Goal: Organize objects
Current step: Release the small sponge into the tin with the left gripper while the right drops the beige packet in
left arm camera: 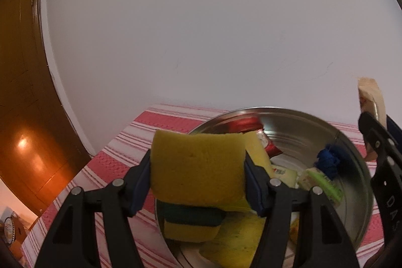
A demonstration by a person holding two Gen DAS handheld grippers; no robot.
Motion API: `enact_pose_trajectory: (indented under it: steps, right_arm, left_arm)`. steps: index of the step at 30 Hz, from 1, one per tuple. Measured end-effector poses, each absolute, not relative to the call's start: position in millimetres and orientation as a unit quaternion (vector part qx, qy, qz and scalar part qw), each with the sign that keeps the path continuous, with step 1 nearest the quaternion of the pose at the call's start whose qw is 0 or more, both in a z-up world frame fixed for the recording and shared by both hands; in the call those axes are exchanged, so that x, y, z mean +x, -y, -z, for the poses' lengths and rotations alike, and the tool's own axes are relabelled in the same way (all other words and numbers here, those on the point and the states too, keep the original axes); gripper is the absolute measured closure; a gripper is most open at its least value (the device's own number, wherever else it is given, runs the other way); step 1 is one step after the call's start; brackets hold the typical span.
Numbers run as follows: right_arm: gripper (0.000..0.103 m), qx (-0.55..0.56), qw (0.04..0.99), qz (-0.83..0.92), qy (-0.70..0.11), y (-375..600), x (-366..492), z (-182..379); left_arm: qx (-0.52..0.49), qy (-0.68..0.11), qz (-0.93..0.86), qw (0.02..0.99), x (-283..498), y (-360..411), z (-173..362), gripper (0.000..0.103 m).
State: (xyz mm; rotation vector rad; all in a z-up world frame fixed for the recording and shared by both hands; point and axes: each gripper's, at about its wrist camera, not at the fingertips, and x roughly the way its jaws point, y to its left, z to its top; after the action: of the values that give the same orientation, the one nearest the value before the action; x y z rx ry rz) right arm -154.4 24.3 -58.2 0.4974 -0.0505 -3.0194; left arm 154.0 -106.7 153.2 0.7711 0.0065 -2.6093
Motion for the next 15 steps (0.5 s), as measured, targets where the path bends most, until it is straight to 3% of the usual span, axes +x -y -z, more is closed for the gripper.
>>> enact_pose_trajectory:
  steps: [15]
  right_arm:
    - [0.063, 0.225, 0.048, 0.973, -0.015, -19.0, -176.4, 80.8]
  left_arm:
    - [0.31, 0.02, 0.926, 0.214, 127.0, 118.2, -128.5, 0.038]
